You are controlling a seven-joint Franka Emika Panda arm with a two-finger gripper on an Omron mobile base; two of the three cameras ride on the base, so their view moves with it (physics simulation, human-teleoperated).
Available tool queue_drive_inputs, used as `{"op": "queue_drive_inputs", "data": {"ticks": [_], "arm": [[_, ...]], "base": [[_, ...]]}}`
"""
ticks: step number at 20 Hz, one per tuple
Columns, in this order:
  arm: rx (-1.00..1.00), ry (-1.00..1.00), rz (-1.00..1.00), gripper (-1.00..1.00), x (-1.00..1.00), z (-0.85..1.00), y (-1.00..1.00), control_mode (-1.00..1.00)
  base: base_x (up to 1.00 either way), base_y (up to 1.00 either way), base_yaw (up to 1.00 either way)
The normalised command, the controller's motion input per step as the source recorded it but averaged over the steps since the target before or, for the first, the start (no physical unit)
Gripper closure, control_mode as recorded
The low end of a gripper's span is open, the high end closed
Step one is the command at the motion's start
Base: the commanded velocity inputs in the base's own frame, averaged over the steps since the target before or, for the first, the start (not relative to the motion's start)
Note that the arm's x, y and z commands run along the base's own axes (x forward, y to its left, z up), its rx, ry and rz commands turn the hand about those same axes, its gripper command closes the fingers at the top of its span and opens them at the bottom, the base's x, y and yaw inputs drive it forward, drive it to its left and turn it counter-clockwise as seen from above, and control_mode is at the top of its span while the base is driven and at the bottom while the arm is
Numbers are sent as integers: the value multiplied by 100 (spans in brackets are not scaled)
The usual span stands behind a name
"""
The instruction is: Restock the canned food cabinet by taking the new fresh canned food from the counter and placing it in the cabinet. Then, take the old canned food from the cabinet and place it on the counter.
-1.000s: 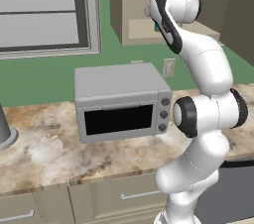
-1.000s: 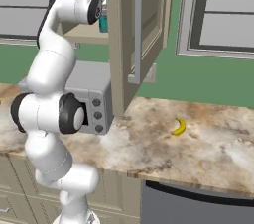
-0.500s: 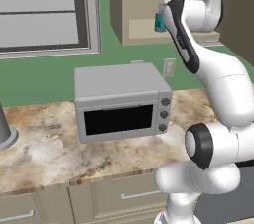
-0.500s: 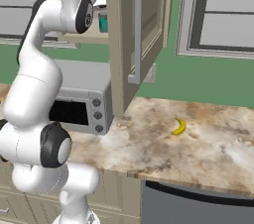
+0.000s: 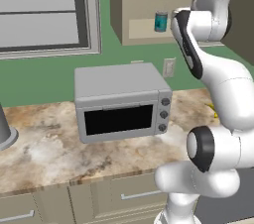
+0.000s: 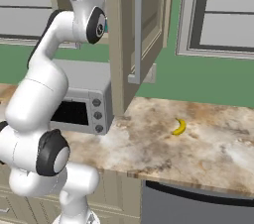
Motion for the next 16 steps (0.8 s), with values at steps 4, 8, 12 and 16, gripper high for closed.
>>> {"op": "queue_drive_inputs", "data": {"ticks": [4,8,12,16], "arm": [[13,2,-8,-100,17,-13,-8,-100],[17,0,0,-100,51,-8,0,-100],[9,0,0,-100,49,-1,-2,-100],[0,0,0,-100,46,0,-1,-100]], "base": [[0,0,0],[0,0,0],[0,0,0],[0,0,0]]}}
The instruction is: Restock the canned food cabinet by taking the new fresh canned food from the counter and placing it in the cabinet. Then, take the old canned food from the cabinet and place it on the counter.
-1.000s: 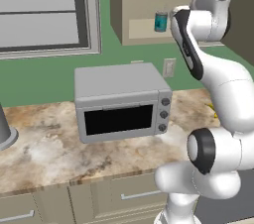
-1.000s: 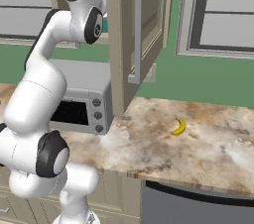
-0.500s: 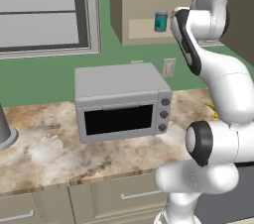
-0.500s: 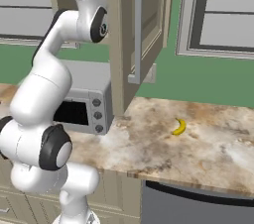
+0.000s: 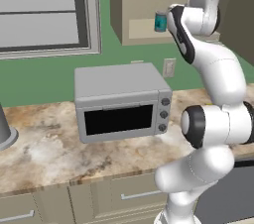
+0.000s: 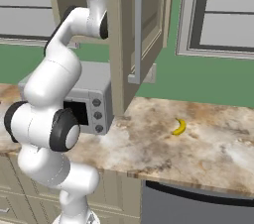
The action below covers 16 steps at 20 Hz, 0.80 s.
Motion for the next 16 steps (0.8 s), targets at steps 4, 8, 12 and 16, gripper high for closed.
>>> {"op": "queue_drive_inputs", "data": {"ticks": [4,8,12,16], "arm": [[0,0,0,-100,41,0,0,-100],[2,0,0,-100,30,0,0,-100],[1,0,0,-100,23,0,0,-100],[1,0,0,-100,13,-2,0,-100]], "base": [[0,0,0],[0,0,0],[0,0,0],[0,0,0]]}}
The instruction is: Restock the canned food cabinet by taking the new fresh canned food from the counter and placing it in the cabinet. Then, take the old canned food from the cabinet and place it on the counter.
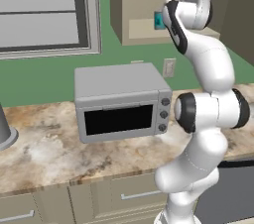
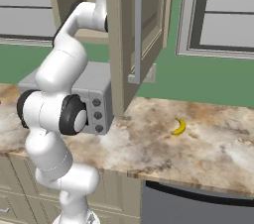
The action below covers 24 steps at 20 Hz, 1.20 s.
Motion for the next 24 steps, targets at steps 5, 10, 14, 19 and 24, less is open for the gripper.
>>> {"op": "queue_drive_inputs", "data": {"ticks": [5,10,14,19,24], "arm": [[0,0,0,100,3,-20,0,-100],[0,0,0,100,0,-7,0,-100],[0,0,0,100,-7,0,0,-100],[0,-6,0,100,-94,26,0,-100],[-1,-6,4,100,-100,15,13,-100]], "base": [[0,0,0],[0,0,0],[0,0,0],[0,0,0],[0,0,0]]}}
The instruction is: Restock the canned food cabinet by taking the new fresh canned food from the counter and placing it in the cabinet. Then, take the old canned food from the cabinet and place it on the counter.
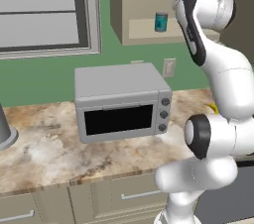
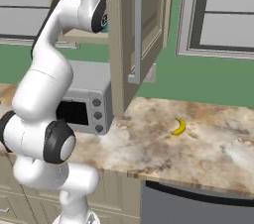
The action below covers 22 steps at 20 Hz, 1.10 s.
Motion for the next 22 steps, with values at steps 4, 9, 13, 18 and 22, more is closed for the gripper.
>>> {"op": "queue_drive_inputs", "data": {"ticks": [4,9,13,18,22], "arm": [[-10,6,11,100,-100,-62,52,-100],[-14,33,11,100,-100,-100,43,-100],[-12,52,2,100,-100,-100,-9,-100],[-3,39,0,100,-9,-100,-72,-100],[0,19,0,100,43,-100,-69,-100]], "base": [[0,0,0],[0,0,0],[0,0,0],[0,0,0],[0,0,0]]}}
